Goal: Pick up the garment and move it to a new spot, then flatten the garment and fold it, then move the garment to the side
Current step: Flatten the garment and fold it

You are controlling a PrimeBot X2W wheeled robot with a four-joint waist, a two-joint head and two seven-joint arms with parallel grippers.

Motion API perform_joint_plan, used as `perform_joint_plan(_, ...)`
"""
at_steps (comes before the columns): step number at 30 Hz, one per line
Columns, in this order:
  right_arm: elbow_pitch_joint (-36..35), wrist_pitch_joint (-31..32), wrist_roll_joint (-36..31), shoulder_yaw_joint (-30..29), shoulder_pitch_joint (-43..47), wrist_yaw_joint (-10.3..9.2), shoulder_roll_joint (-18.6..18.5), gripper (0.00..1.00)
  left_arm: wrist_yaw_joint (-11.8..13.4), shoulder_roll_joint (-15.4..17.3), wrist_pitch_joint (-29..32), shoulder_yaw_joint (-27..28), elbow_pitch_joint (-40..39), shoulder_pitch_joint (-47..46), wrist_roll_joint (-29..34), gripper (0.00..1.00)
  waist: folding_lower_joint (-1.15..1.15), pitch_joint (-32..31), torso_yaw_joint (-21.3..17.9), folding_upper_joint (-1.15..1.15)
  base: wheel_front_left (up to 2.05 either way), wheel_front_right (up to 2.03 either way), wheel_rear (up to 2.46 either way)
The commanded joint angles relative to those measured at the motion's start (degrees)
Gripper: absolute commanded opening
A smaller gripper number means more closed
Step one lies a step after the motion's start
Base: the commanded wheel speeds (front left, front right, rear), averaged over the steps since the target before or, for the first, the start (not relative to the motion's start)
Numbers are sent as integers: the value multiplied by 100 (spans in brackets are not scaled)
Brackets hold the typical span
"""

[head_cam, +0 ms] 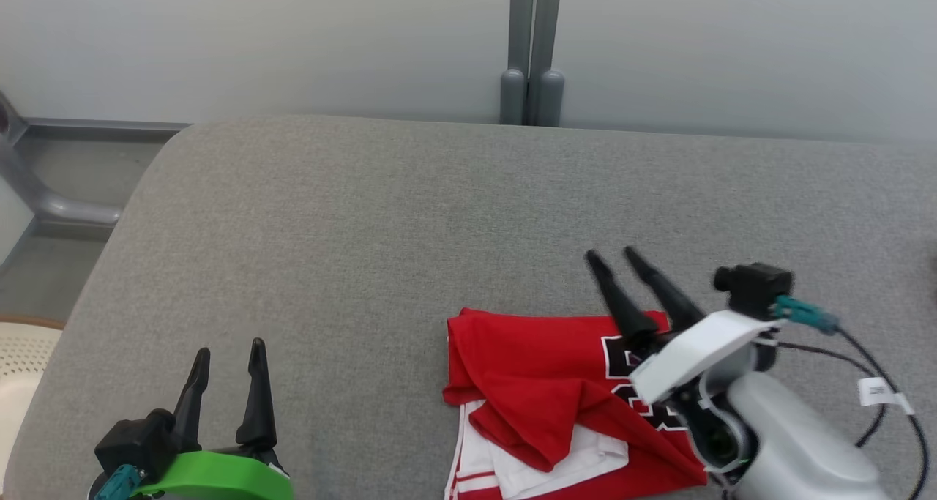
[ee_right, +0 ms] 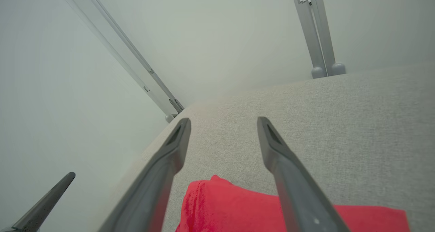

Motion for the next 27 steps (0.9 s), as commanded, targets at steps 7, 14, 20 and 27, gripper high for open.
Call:
perform_joint_plan(7, -28, 18, -770, -1378, 533, 1, -601, 100, 19, -32, -26, -10, -54, 90, 24, 100, 0, -75, -287, 0, 0, 0, 0)
perform_joint_plan(14, -88, 457, -1206, -1688, 792, 1, -345, 100, -14, -55, -28, -44, -9, 5, 26, 100, 0, -73, -269, 0, 0, 0, 0)
perform_joint_plan(20, 69, 920, -1395, -1532, 877, 1, -176, 5, -40, -60, -30, -72, 29, -23, 26, 100, 0, -93, -146, 0, 0, 0, 0)
perform_joint_plan(27, 147, 1661, -1134, -718, 1021, 1, 25, 0, -36, -65, -31, -82, 57, -23, 18, 100, 0, -118, 2, 0, 0, 0, 0)
